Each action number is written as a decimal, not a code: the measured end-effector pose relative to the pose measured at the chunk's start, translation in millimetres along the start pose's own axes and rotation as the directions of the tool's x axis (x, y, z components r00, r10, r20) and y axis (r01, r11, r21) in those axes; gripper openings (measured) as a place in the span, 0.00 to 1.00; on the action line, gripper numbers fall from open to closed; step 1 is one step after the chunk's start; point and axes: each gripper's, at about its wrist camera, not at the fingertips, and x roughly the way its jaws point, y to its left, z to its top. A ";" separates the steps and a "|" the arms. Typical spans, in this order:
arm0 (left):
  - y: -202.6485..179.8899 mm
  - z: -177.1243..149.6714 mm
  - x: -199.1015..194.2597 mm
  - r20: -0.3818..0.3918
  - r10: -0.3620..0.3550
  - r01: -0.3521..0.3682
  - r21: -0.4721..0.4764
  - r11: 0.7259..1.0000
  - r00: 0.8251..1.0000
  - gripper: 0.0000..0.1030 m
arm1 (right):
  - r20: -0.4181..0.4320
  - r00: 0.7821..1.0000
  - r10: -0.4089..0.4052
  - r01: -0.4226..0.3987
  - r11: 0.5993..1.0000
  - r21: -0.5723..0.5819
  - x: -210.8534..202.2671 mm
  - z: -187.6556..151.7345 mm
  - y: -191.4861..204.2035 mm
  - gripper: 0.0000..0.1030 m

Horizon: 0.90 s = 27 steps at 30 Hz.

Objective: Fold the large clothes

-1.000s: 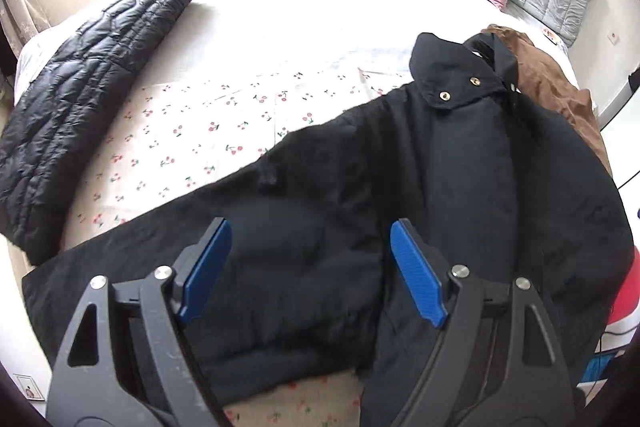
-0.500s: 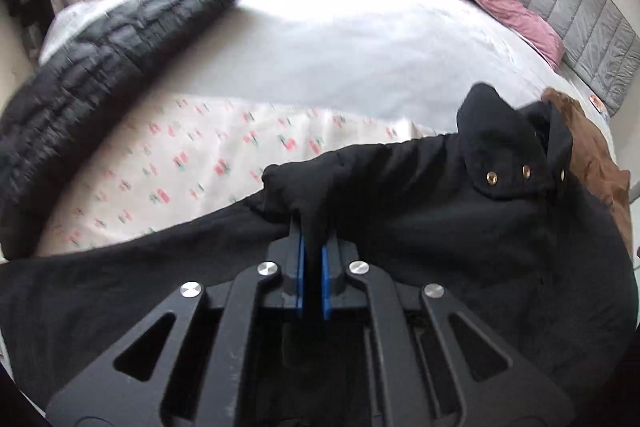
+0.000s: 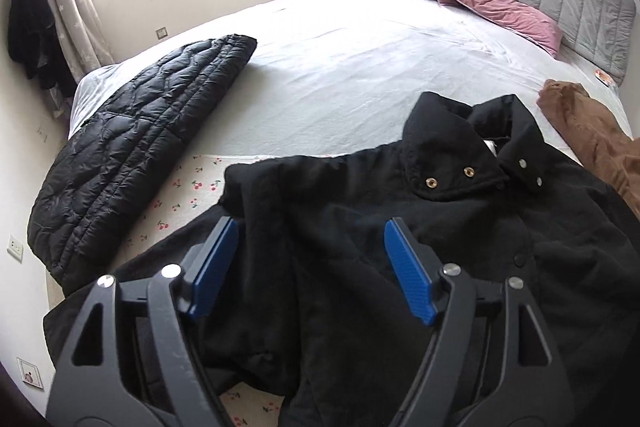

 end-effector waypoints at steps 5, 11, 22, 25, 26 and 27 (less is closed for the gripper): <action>-22.0 -22.4 -6.3 -0.049 -0.126 0.126 -0.002 0.992 0.991 0.77 | -0.096 0.995 0.001 -0.012 0.994 -0.110 28.3 -16.0 18.4 0.66; -38.7 -41.2 -0.2 -0.097 -0.176 0.177 0.010 0.984 0.980 0.77 | -0.051 0.995 -0.090 0.079 0.979 -0.188 10.5 -30.9 48.4 0.04; -49.2 -61.7 14.3 -0.133 -0.315 0.314 -0.028 0.949 0.940 0.77 | 0.284 0.767 -0.575 0.628 0.764 -0.149 -58.1 60.6 79.5 0.04; -50.1 -72.1 15.9 -0.153 -0.311 0.311 -0.020 0.950 0.938 0.77 | 0.278 0.753 -0.596 0.643 0.756 -0.124 -29.7 74.2 73.6 0.09; -49.9 -75.6 14.1 -0.158 -0.305 0.307 -0.016 0.952 0.939 0.77 | 0.281 0.758 -0.588 0.632 0.769 -0.095 -28.1 72.0 70.3 0.15; -48.4 -78.7 11.5 -0.165 -0.298 0.300 -0.010 0.954 0.940 0.77 | 0.275 0.775 -0.569 0.604 0.794 -0.060 -29.7 70.2 65.2 0.28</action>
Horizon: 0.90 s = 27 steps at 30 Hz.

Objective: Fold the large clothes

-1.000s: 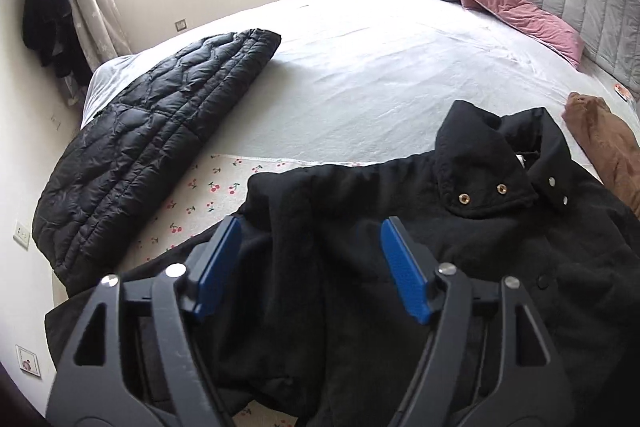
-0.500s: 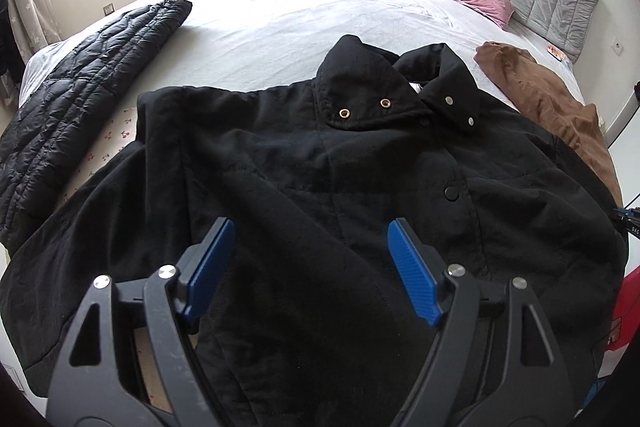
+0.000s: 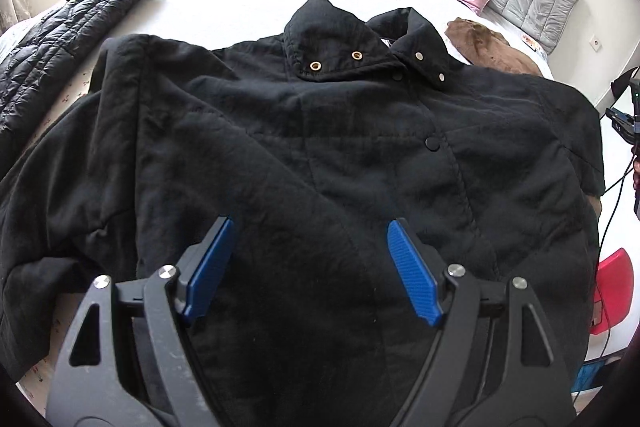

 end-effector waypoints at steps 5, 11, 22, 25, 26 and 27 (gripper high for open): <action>6.5 -14.8 -22.4 -0.012 0.017 -0.017 0.017 1.000 1.000 0.77 | -0.008 0.975 0.222 -0.219 0.966 0.136 -8.0 -24.9 -34.7 0.62; 16.8 -37.4 -58.9 0.007 -0.002 0.002 -0.029 1.000 1.000 0.79 | -0.073 0.922 0.381 -0.332 0.874 0.355 11.7 -72.5 -100.3 0.72; 17.1 -67.8 -79.9 0.013 -0.001 0.002 -0.062 0.998 1.000 0.80 | 0.052 0.702 0.711 -0.451 0.386 0.805 84.2 -180.6 -148.1 0.74; 12.1 -69.4 -72.3 -0.008 -0.008 0.007 -0.067 0.998 1.000 0.80 | 0.136 0.667 0.733 -0.478 0.280 0.833 99.6 -185.6 -137.6 0.74; 10.1 -69.6 -69.0 -0.014 -0.010 0.009 -0.071 0.997 1.000 0.80 | 0.135 0.680 0.720 -0.458 0.273 0.846 106.9 -185.6 -134.2 0.73; 8.1 -70.2 -65.8 -0.018 -0.013 0.012 -0.074 0.997 1.000 0.80 | 0.136 0.696 0.705 -0.440 0.269 0.857 110.6 -185.7 -131.6 0.69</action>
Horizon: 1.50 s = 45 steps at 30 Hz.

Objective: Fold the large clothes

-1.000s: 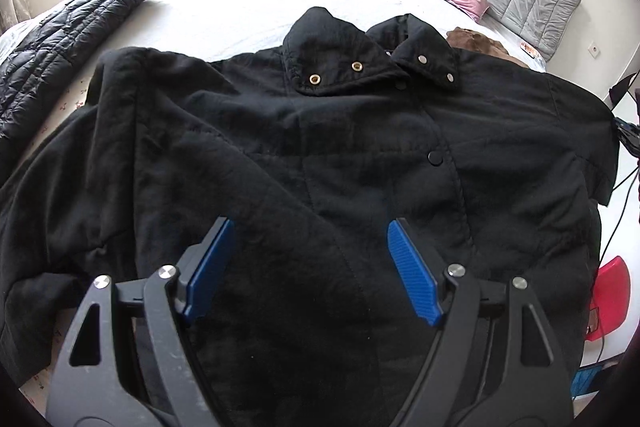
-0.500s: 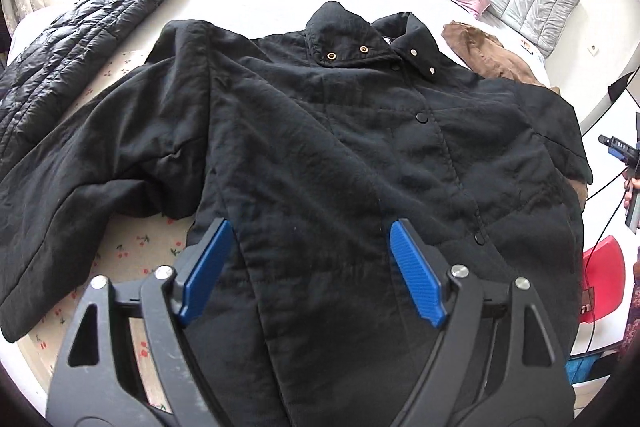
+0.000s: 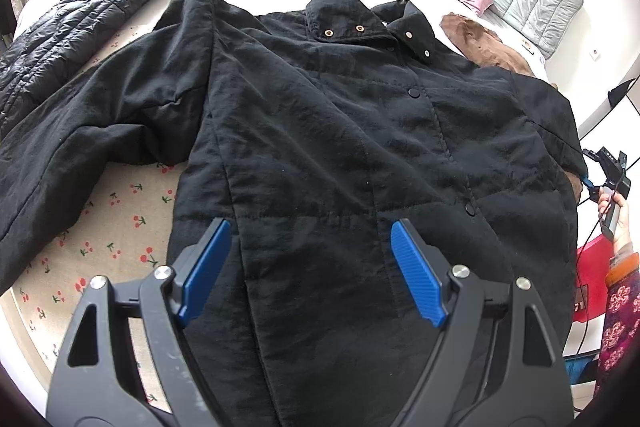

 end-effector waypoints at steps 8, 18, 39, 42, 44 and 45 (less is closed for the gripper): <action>-21.6 -4.8 21.2 -0.038 -0.006 0.009 0.054 0.999 0.999 0.80 | 0.298 0.953 -0.046 0.130 0.955 -0.267 -32.4 13.2 74.8 0.07; -2.6 -26.0 -8.0 -0.048 -0.002 0.004 0.030 1.000 0.999 0.80 | 0.233 0.955 -0.184 0.262 0.893 -0.366 -33.9 -1.4 90.7 0.50; 71.9 -193.2 -80.3 -0.178 -0.161 0.136 -0.148 0.980 0.971 0.80 | -0.332 0.941 0.061 -0.248 0.793 -0.557 -123.1 -201.6 -5.9 0.69; 78.5 -207.5 -79.2 -0.146 -0.208 0.179 -0.190 0.965 0.967 0.80 | -0.372 0.926 0.057 -0.250 0.833 -0.494 -104.6 -214.7 -34.7 0.69; 79.1 -215.1 -82.5 -0.121 -0.288 0.257 -0.222 0.941 0.950 0.78 | -0.405 0.913 0.052 -0.253 0.851 -0.461 -90.8 -221.8 -49.6 0.69; 78.9 -219.6 -81.8 -0.115 -0.360 0.322 -0.257 0.911 0.926 0.73 | -0.424 0.904 0.048 -0.251 0.863 -0.438 -84.0 -224.9 -56.5 0.69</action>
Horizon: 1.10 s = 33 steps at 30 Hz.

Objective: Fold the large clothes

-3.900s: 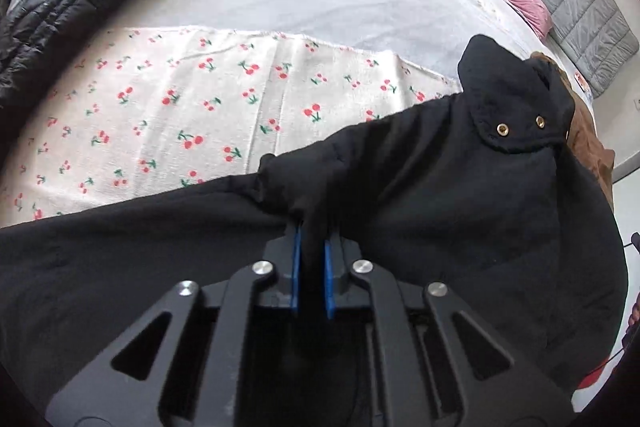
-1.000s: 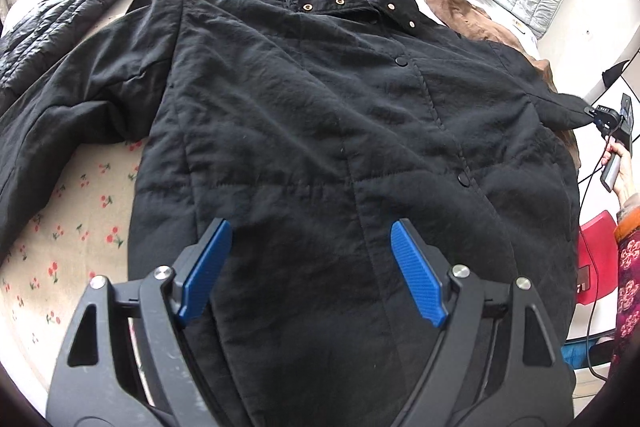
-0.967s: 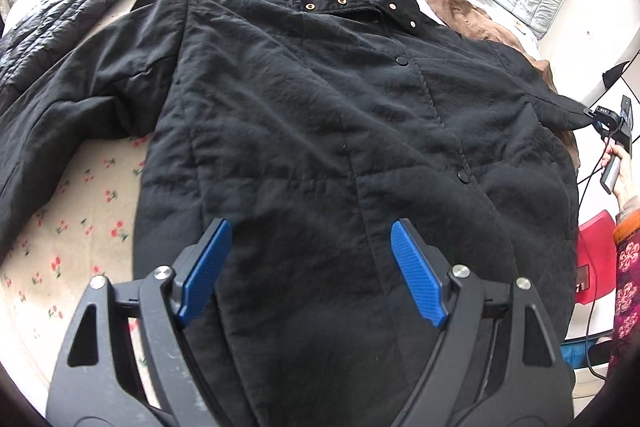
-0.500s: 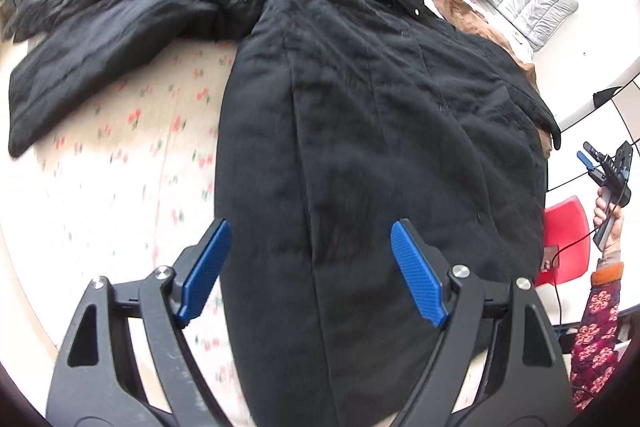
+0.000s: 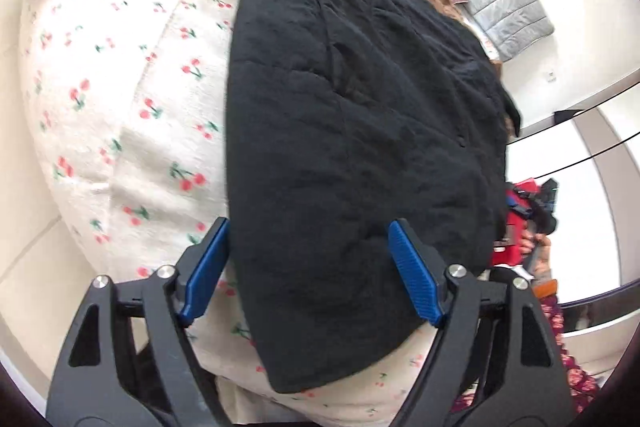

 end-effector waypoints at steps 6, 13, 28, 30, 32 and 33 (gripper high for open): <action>-9.0 -20.0 4.1 -0.031 -0.086 0.084 -0.071 0.994 0.996 0.13 | -0.020 0.996 0.084 -0.084 0.996 0.026 -9.3 -12.1 8.6 0.10; -36.5 -2.4 -81.1 0.158 -0.229 0.240 -0.051 0.970 0.960 0.11 | 0.020 0.964 0.263 -0.263 0.965 -0.008 -93.0 -4.4 61.1 0.07; -52.5 7.1 -71.0 0.192 0.398 -0.425 0.128 0.896 0.897 0.79 | 0.055 0.944 -0.326 0.331 0.925 -0.186 -62.7 4.1 95.2 0.64; -69.4 26.2 -64.0 0.235 0.367 -0.408 0.164 0.898 0.900 0.79 | 0.127 0.949 -0.287 0.310 0.923 -0.228 -56.7 17.4 121.7 0.73; -77.1 48.4 -43.8 0.255 0.330 -0.383 0.195 0.903 0.909 0.80 | 0.141 0.956 -0.258 0.288 0.921 -0.262 -40.7 28.5 143.9 0.75; -81.9 57.1 -31.5 0.261 0.317 -0.373 0.206 0.905 0.912 0.80 | 0.139 0.958 -0.250 0.280 0.921 -0.271 -27.5 35.0 152.7 0.75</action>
